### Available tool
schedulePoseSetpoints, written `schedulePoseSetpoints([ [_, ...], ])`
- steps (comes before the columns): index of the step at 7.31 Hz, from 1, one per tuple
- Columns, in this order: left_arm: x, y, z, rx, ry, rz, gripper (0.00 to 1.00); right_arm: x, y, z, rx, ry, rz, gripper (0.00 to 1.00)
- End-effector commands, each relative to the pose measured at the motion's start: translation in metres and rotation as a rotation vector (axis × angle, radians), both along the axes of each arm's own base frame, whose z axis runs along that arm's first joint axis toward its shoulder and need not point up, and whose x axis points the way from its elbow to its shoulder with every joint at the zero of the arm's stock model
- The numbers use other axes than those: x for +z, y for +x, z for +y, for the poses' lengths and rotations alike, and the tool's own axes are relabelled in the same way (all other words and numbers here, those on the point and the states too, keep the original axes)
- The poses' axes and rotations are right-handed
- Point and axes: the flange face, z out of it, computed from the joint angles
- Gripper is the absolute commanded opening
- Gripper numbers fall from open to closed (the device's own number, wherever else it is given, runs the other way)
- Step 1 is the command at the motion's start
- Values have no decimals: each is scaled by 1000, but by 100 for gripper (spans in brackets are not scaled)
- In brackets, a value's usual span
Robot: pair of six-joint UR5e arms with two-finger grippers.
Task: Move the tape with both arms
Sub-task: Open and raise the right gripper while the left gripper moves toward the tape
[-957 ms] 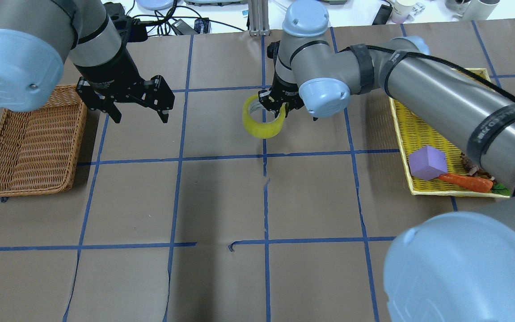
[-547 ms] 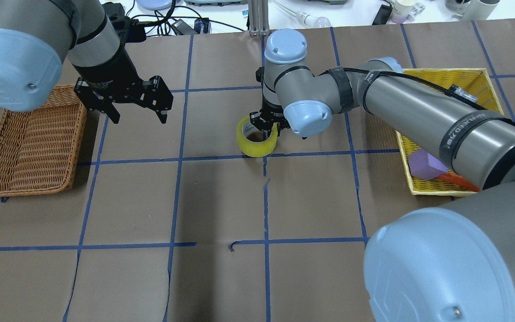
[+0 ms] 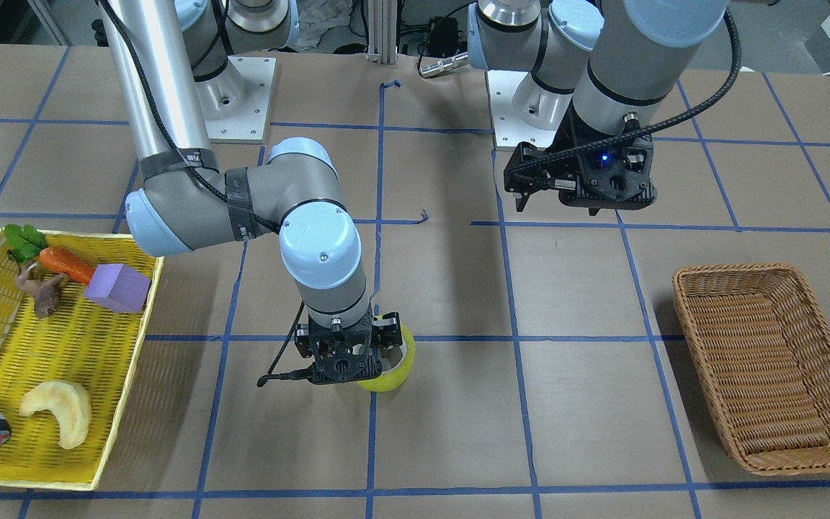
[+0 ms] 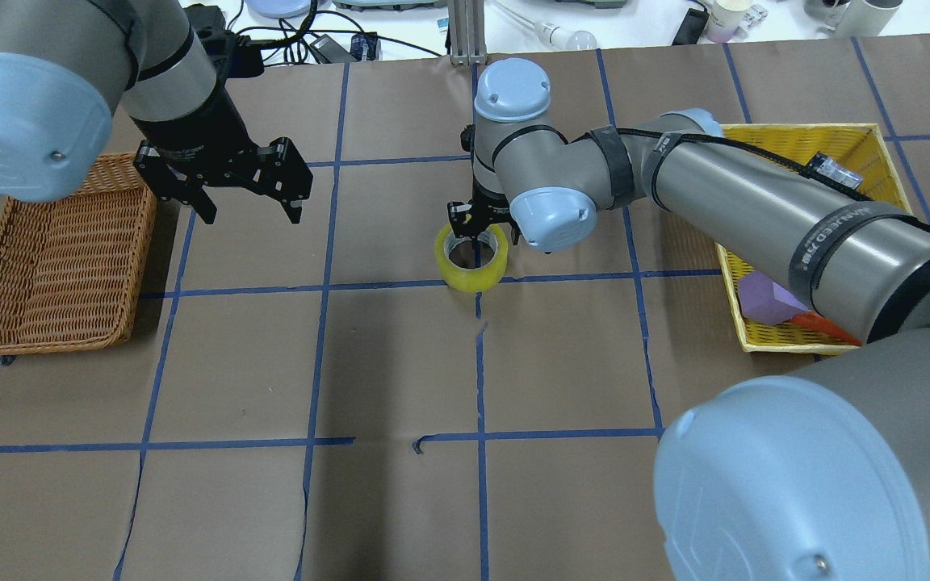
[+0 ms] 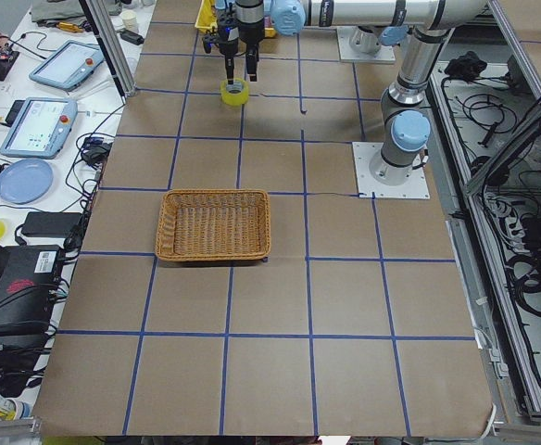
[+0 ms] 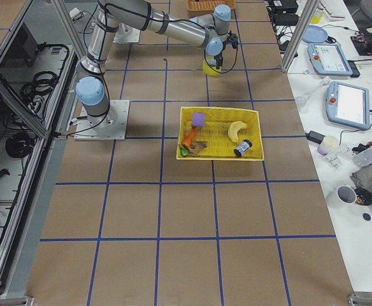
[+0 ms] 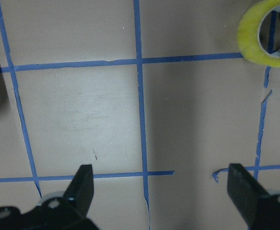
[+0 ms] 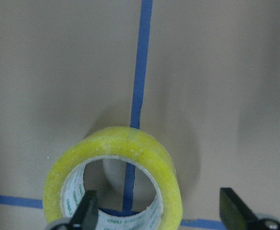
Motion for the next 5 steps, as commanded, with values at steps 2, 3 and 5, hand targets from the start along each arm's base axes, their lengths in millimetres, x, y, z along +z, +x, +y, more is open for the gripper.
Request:
schedulePoseSetpoints([
  [2,-6,-11,-9,23,0,107,100,151,-69,32,-71,0,13,100],
  [3,-17,-20,-26,40,-40,167,100,188,-102,51,-70,13,20,100],
  [5,-50,-49,-55,62,-91,178,100,219,-139,87,-74,71,53,100],
])
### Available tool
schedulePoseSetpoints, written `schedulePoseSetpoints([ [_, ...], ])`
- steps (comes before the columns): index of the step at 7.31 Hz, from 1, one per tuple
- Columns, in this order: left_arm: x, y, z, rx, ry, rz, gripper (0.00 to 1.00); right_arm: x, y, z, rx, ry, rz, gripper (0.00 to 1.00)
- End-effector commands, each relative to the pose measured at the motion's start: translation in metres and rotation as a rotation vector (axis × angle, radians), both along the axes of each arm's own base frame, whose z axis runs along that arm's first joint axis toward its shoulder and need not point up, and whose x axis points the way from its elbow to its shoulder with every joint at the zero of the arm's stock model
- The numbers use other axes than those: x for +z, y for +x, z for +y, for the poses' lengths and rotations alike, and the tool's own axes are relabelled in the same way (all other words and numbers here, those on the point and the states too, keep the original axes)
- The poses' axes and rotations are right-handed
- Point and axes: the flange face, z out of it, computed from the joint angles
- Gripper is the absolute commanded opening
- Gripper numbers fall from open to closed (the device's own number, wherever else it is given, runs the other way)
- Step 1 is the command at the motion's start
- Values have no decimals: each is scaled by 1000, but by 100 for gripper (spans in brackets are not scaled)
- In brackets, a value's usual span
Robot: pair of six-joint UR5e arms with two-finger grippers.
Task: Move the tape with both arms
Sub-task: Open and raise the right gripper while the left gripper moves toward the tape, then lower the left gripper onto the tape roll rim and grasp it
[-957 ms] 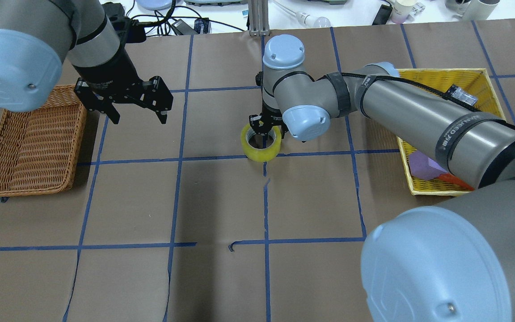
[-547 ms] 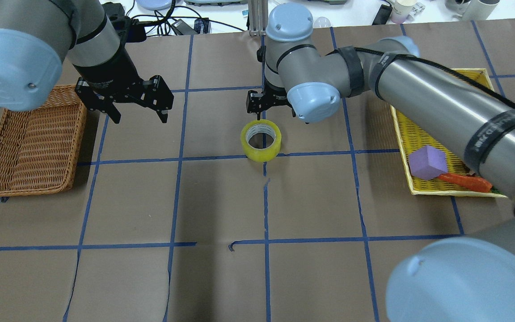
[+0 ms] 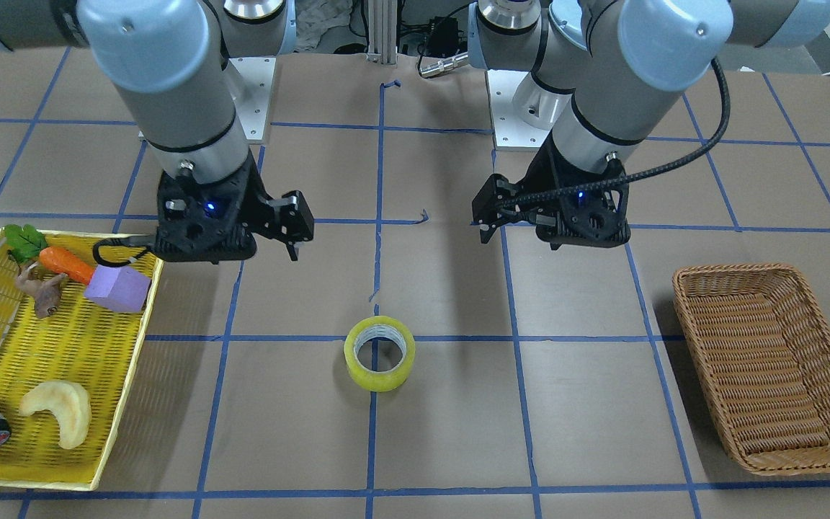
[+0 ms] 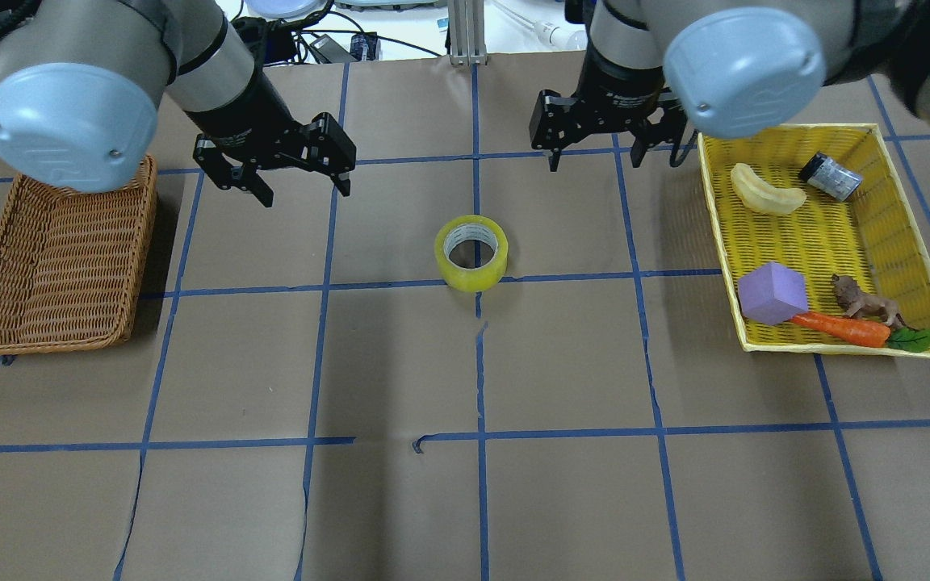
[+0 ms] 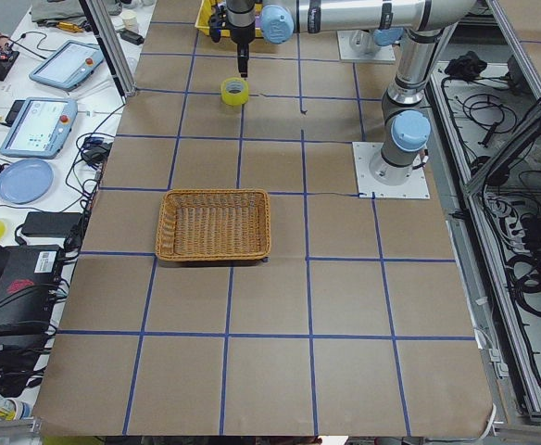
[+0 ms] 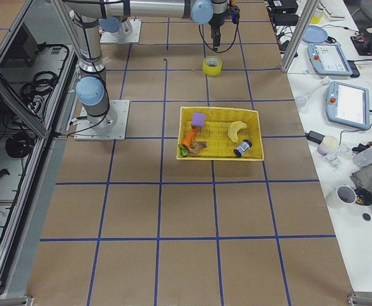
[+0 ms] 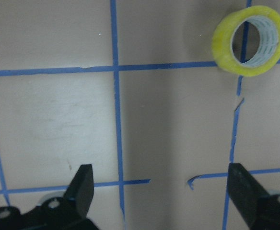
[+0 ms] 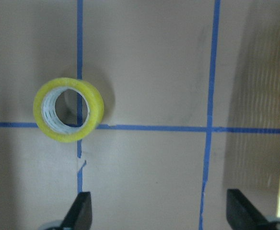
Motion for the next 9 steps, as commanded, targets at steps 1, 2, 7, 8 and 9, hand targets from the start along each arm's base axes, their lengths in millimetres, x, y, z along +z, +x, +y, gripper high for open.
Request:
schedulePoseSetpoints([
  [1,-44,-44,-27,-11,-38,19,100,33,-55,29,-44,29,90,100],
  [2,-72,-56,-44,-8,-67,26,100,38,-65,30,-56,18,99,100],
  [7,-190,-107,-76,-38,-46,81,100,43,-57,30,-51,-3,47,100],
  [8,-206,-109,-77,-42,-25,79,100,45,-57,30,-50,-6,46,100],
  [9,-219,-110,-72,-45,2,72,100,45,-57,30,-51,-8,48,100],
])
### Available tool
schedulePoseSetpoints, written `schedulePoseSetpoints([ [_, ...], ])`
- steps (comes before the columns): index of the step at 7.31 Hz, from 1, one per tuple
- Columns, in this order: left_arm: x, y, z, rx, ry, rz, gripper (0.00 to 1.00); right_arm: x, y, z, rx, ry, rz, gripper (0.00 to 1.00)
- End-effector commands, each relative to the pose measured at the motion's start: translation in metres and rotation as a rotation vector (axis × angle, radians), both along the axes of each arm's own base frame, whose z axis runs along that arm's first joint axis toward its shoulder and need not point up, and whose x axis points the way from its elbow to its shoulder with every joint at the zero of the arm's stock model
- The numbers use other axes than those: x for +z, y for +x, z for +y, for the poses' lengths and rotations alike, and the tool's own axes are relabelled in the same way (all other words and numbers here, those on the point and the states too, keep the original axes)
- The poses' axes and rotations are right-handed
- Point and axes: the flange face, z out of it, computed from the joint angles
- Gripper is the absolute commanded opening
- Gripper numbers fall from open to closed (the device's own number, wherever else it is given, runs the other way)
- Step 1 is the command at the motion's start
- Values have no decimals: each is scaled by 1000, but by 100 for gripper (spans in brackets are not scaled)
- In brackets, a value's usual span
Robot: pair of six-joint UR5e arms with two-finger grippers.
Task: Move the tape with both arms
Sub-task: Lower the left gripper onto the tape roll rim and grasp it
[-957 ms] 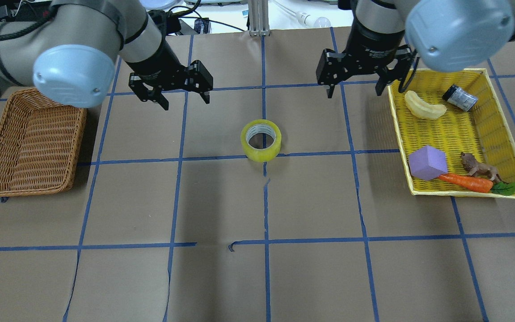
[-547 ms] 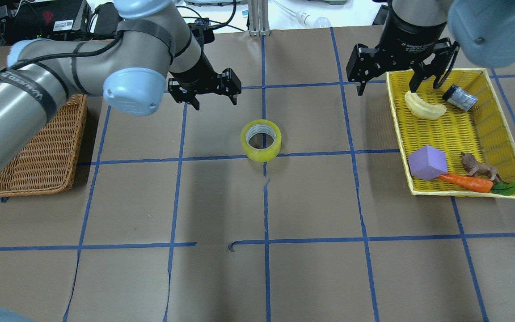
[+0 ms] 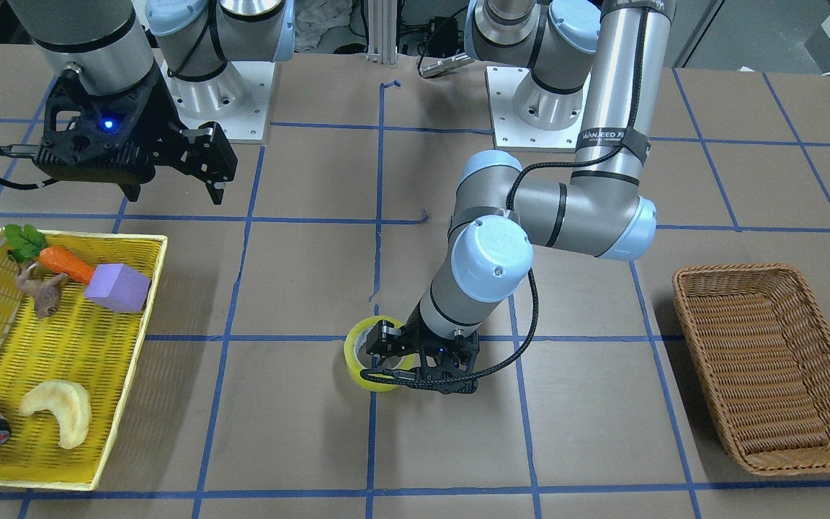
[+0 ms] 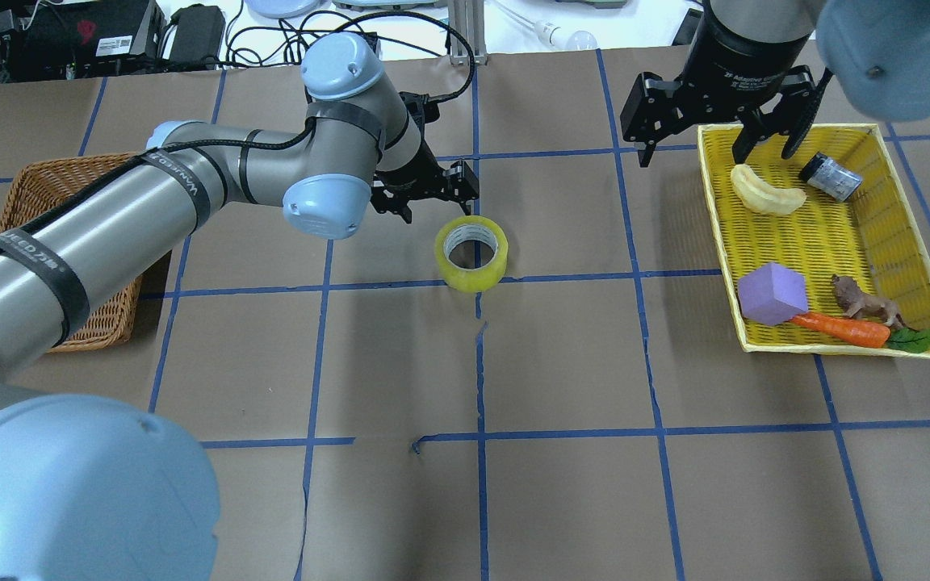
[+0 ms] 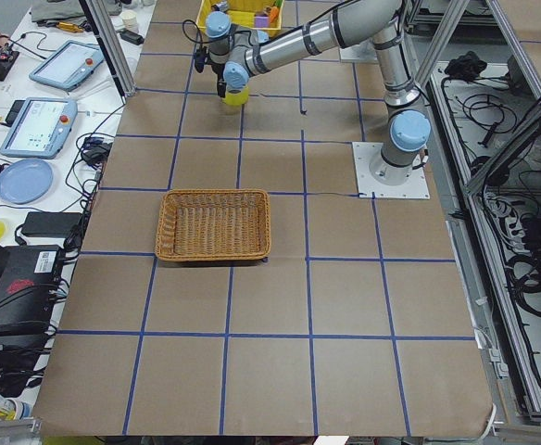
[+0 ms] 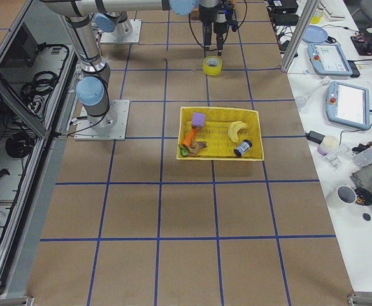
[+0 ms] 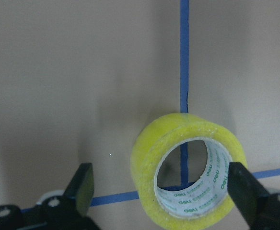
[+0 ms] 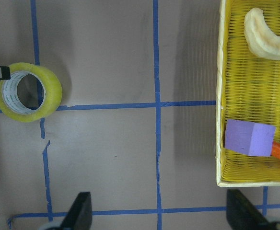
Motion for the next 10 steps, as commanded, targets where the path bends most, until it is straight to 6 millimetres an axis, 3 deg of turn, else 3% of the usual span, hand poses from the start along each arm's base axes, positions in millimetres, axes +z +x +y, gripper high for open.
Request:
schedulePoseSetpoints([
  [1,-36,-1,21,-17,58,-15,100,1,1,-1,1,-15,1,100],
  [3,-62,4,44,-19,21,-9,100,1,0,-2,1,-19,-1,100],
  [4,-58,3,43,-15,11,-8,85,0,1,-2,1,-18,-3,100],
  [5,-52,3,38,-21,-3,-7,42,0,1,-2,0,-18,-3,100],
  [6,-42,3,35,-6,-14,-7,9,0,1,-2,0,-18,-4,100],
  [7,-35,2,33,-5,-26,-6,0,1,1,-1,0,-19,-4,100],
  [10,-31,12,31,-8,-27,-38,0,0,1,-2,0,-18,-4,100],
])
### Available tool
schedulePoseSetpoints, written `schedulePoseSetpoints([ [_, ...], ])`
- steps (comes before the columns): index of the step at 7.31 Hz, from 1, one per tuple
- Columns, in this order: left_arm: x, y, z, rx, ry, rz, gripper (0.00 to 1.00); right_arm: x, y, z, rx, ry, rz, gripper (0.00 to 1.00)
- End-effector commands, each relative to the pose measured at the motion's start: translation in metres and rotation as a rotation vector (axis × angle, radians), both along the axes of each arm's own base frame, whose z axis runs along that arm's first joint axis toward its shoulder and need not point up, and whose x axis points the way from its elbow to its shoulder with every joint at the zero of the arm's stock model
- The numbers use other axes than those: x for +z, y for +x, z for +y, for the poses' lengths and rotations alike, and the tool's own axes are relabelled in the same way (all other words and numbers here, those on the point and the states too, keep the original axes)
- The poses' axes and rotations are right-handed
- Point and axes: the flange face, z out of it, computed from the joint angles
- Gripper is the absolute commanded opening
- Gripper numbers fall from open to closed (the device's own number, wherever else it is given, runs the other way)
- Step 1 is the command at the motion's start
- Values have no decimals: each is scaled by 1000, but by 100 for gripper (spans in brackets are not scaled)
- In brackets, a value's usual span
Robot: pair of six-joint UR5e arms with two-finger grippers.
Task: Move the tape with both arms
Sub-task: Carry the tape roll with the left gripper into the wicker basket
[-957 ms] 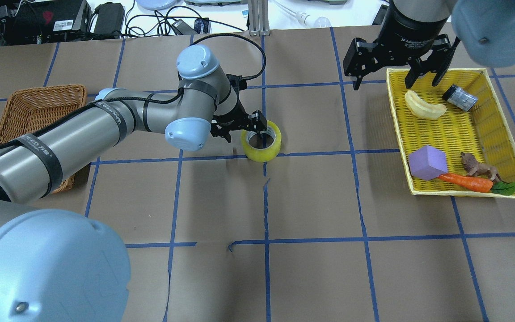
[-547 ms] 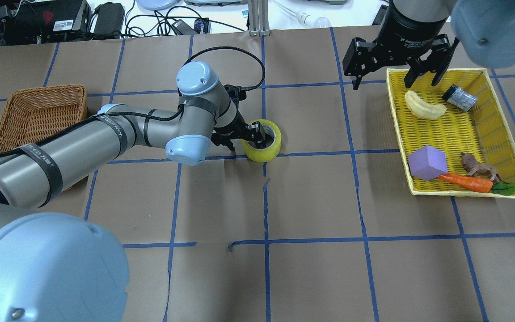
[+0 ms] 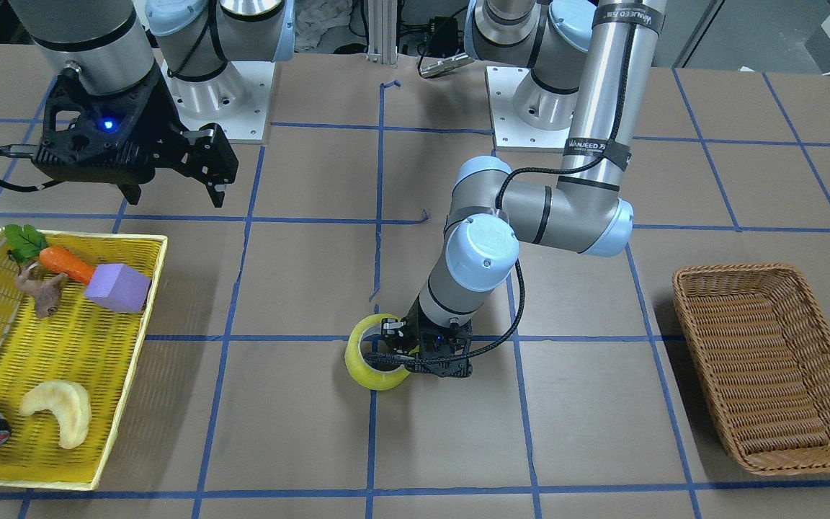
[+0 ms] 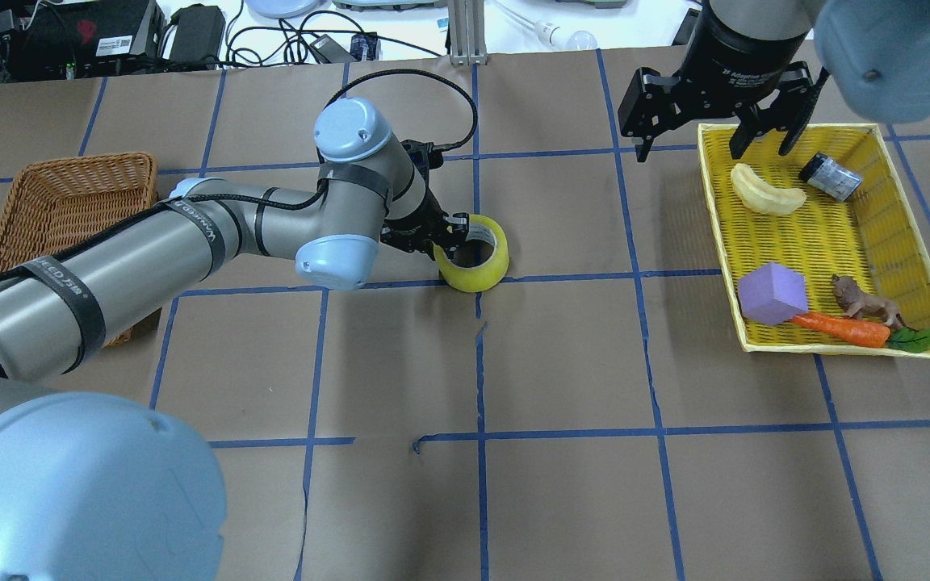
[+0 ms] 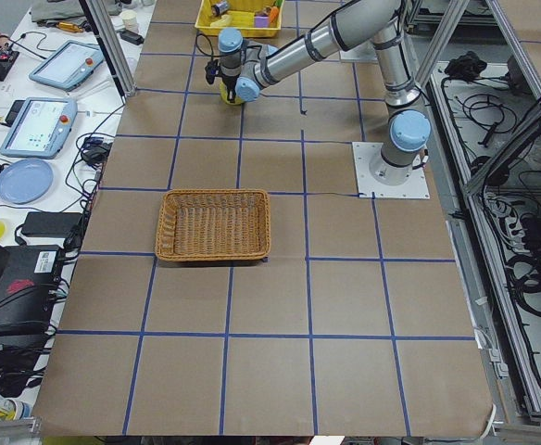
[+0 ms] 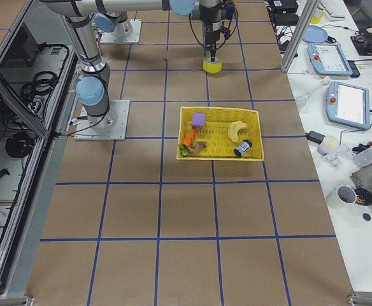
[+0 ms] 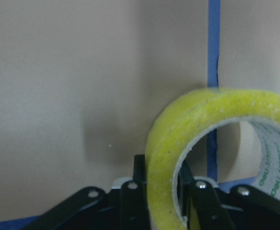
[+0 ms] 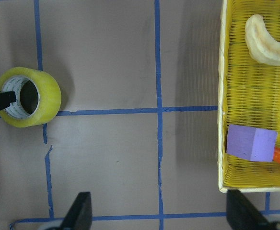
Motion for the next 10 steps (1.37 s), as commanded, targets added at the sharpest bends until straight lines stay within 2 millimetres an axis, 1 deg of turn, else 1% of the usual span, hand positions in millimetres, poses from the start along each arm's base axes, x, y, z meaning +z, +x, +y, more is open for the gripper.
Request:
schedulePoseSetpoints([
  [1,14,31,-6,-22,13,-70,0,0,0,0,0,1,0,100],
  [2,35,93,-22,-32,44,-96,0,0,0,0,0,-1,0,100],
  [3,58,169,-33,-28,97,-94,0,0,-1,0,-2,-1,0,100],
  [4,81,233,-37,-12,118,-88,0,0,-1,0,-2,1,0,100],
  [5,100,275,-37,-15,102,-91,0,0,-1,0,-2,-1,0,100],
  [6,110,322,-30,-56,97,-156,0,0,0,0,0,-1,0,100],
  [7,118,379,-22,-62,86,-184,0,0,0,0,0,-1,0,100],
  [8,119,436,-10,-76,77,-184,0,0,0,0,0,-1,0,100],
  [9,112,491,2,-91,71,-181,0,0,0,0,0,-1,0,100],
  [10,105,524,11,-117,43,-201,0,0,0,0,0,-1,0,100],
])
